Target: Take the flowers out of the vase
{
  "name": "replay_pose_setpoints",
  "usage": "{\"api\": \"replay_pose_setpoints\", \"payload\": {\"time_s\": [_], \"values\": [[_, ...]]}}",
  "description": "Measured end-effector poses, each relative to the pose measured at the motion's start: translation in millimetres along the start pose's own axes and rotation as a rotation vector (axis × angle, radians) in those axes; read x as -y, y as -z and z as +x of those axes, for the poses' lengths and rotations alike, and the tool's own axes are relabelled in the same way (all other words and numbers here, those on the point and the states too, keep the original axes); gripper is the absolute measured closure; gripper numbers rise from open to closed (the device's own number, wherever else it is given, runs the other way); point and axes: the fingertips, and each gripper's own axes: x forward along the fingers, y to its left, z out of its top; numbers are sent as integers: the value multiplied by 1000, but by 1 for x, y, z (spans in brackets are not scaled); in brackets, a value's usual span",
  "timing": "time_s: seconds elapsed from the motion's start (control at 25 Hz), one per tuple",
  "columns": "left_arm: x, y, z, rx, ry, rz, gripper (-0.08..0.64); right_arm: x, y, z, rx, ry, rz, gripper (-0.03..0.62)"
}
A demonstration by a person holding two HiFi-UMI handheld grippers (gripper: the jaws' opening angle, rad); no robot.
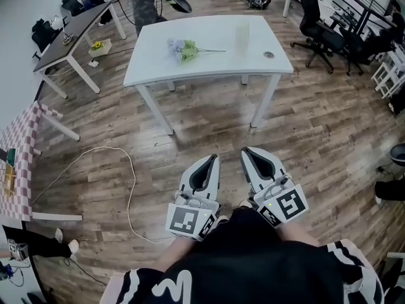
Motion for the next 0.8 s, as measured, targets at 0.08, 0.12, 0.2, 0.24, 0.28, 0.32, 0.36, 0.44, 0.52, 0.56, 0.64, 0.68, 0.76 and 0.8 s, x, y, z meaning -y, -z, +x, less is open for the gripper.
{"api": "replay_pose_setpoints", "payload": {"time_s": [0.08,0.12,0.2,0.24,0.28,0.32,0.36,0.44,0.52,0.56,0.64,0.68,0.76,0.8], "values": [[0,1,-3,-5,2,-7,555,-3,-3,-1,9,-1,3,574],[0,2,-4,-5,4,-6,555,-4,-4,-2,15,-1,1,574],[2,2,-6,-3,9,3,555,-6,-5,-3,18,0,-4,574],[2,2,-7,-2,12,9,555,-7,-5,-3,17,-1,-3,574],[2,2,-8,1,14,13,555,-9,-6,-3,18,-5,2,574],[2,1,-9,4,13,13,555,-11,-8,-3,25,-11,10,574],[1,0,-10,8,10,13,555,-14,-11,-1,39,-18,17,574],[0,-1,-12,14,6,13,555,-16,-15,0,56,-25,14,574],[-1,-2,-13,15,6,17,555,-15,-11,0,37,-20,-10,574],[-2,-3,-13,16,4,16,555,-14,-10,0,31,-19,-17,574],[-4,-4,-14,18,-4,11,555,-16,-11,3,34,-25,-13,574],[-5,-5,-13,18,-8,9,555,-17,-12,4,33,-28,-10,574],[-6,-6,-12,17,-13,5,555,-16,-13,6,35,-32,-10,574],[-6,-6,-11,15,-13,5,555,-14,-14,6,34,-30,-17,574]]}}
